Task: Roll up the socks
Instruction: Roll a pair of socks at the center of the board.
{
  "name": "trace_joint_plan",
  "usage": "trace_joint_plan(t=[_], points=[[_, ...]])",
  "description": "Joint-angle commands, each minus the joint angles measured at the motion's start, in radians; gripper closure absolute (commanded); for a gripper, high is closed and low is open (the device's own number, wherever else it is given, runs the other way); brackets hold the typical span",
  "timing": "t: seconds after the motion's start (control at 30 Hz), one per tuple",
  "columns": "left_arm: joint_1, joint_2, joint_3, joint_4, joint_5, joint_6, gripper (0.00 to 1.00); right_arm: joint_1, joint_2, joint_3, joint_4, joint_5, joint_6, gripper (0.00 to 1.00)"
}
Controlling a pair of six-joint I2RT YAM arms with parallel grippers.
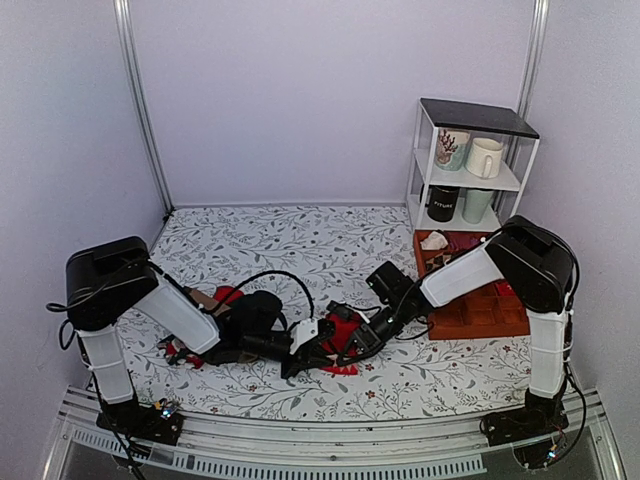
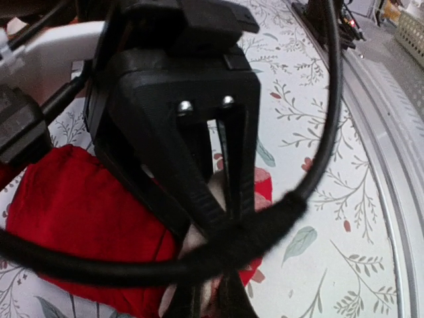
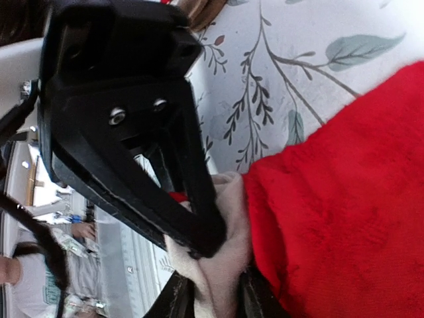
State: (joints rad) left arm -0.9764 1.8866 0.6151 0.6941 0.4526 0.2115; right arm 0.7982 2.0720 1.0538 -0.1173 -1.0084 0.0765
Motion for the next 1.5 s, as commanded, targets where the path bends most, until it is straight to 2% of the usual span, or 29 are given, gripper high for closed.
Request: trace_joint_plan(t=[0.0, 0.17, 0.3, 0.4, 0.57, 1.03, 1.1, 1.27, 1.37, 1.47], points=[[-0.024, 0.125, 0.016, -0.243, -0.069, -0.153, 1.00, 0.022, -0.036, -0.051, -0.075, 0.312, -0.019, 0.69], [-0.007, 0.147, -0.026, -0.252, -0.022, -0.282, 1.00, 0.026, -0.328, -0.221, 0.246, 0.472, -0.063, 0.61], [0.025, 0.169, -0.041, -0.266, 0.056, -0.355, 1.00, 0.085, -0.508, -0.414, 0.512, 0.546, -0.232, 0.51], [0.028, 0.189, -0.028, -0.302, 0.083, -0.377, 1.00, 0.144, -0.529, -0.445, 0.530, 0.598, -0.378, 0.49], [0.036, 0.207, -0.030, -0.317, 0.113, -0.392, 1.00, 0.208, -0.513, -0.463, 0.530, 0.664, -0.528, 0.46], [0.045, 0.212, -0.034, -0.323, 0.142, -0.385, 1.00, 0.254, -0.364, -0.403, 0.475, 0.786, -0.553, 0.46], [0.046, 0.214, -0.034, -0.324, 0.141, -0.384, 1.00, 0.257, -0.358, -0.399, 0.477, 0.793, -0.551, 0.48], [0.048, 0.213, -0.034, -0.325, 0.147, -0.383, 1.00, 0.257, -0.332, -0.361, 0.422, 0.810, -0.521, 0.70], [0.051, 0.176, -0.031, -0.325, 0.141, -0.386, 1.00, 0.257, -0.285, -0.321, 0.341, 0.805, -0.475, 0.78], [0.051, 0.098, -0.022, -0.348, 0.121, -0.373, 0.90, 0.257, -0.244, -0.312, 0.306, 0.795, -0.416, 0.81]])
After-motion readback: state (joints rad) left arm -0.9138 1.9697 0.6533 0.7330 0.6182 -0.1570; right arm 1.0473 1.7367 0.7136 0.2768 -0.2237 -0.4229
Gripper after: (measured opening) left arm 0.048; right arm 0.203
